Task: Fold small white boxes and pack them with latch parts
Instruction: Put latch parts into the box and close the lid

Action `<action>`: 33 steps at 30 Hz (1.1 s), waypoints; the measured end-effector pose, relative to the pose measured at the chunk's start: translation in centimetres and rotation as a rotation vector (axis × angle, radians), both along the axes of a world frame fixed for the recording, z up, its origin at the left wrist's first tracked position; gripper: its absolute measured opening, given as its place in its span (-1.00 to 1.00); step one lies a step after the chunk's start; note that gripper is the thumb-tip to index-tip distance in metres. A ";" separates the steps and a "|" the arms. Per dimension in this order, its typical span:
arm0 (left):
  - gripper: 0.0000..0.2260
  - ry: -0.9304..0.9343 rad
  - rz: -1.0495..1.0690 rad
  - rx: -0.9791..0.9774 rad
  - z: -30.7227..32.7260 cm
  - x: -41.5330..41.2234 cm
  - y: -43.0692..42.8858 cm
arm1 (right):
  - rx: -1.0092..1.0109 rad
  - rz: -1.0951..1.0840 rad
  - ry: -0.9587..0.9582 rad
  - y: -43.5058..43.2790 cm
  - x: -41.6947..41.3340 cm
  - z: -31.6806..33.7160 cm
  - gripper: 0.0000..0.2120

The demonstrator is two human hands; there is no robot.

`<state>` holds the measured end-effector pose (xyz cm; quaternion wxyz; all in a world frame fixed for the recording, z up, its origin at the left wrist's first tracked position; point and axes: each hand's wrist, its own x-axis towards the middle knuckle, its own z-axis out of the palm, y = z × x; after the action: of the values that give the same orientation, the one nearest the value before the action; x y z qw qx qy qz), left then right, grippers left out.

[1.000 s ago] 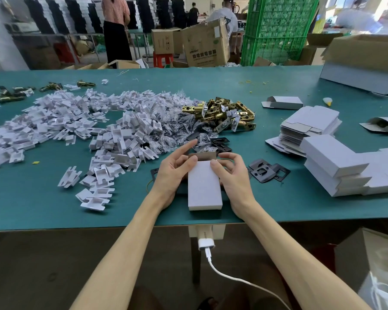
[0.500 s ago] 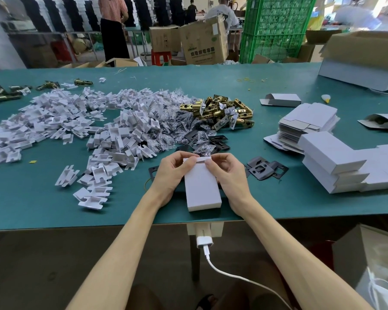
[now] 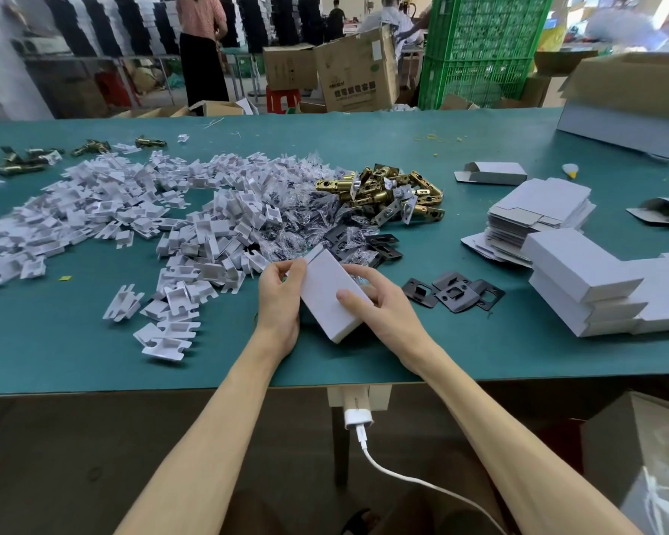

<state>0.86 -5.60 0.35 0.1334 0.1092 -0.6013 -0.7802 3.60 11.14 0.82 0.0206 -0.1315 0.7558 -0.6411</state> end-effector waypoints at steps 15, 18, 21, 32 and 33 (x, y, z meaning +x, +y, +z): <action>-0.70 0.037 -0.255 -0.090 0.2 0.5 0.1 | -0.499 -0.365 -0.206 1.1 -0.1 0.2 -0.68; -0.67 0.053 -0.277 -0.112 0.4 0.8 0.0 | -0.517 -0.333 -0.215 1.3 -0.1 0.3 -0.71; -0.67 0.086 -0.311 -0.124 0.6 1.0 0.1 | -0.524 -0.317 -0.230 1.4 -0.1 0.3 -0.71; -0.72 0.122 -0.262 -0.198 0.4 1.2 0.1 | -0.394 -0.355 -0.142 1.0 -0.2 -0.2 -0.71; -0.72 0.129 -0.258 -0.204 0.4 1.2 0.1 | -0.377 -0.362 -0.129 0.9 -0.3 -0.3 -0.71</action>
<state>2.03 -5.52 0.77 0.0809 -0.0333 -0.6765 -0.7312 3.31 12.02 0.48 -0.0712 0.0453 0.6315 -0.7708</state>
